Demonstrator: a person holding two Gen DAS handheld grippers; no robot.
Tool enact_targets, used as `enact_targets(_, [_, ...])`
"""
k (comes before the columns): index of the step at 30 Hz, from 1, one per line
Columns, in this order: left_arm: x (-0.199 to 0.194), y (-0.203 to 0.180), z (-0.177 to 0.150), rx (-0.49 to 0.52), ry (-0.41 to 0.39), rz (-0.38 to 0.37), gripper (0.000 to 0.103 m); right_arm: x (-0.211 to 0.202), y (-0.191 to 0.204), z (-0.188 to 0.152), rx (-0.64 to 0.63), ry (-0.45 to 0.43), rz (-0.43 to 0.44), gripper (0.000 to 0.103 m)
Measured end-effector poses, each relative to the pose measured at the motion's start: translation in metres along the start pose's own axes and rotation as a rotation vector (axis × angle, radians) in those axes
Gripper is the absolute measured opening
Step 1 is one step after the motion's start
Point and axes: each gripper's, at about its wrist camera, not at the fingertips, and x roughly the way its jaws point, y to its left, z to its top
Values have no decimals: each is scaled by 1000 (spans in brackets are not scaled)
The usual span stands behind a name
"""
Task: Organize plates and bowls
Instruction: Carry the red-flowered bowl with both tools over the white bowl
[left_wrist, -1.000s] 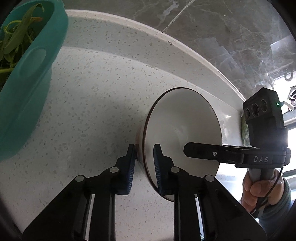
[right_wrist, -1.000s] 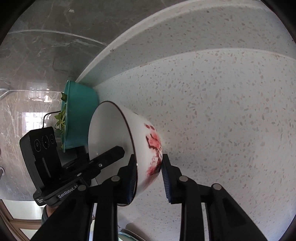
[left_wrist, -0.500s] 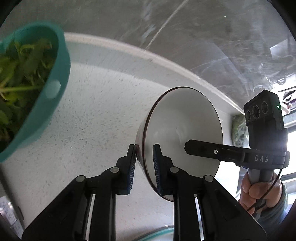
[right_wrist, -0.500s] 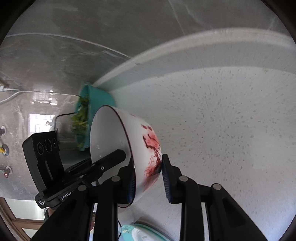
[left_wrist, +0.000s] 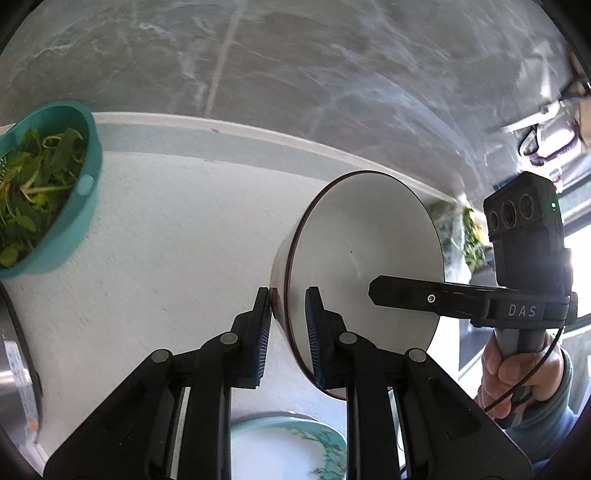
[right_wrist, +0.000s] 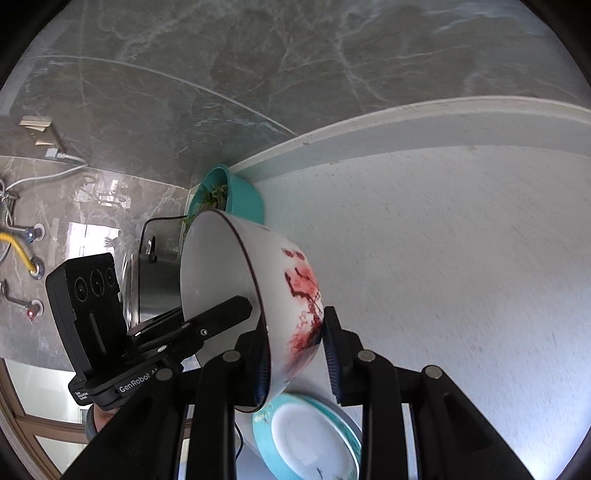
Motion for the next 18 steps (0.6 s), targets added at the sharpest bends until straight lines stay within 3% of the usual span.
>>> enact_targets(10, [21, -73, -41, 42, 39, -33, 17, -47, -38, -46, 47, -25, -8, 29])
enact_targets(18, [33, -130, -94, 79, 88, -63, 17, -90, -69, -92, 73, -57, -14, 30])
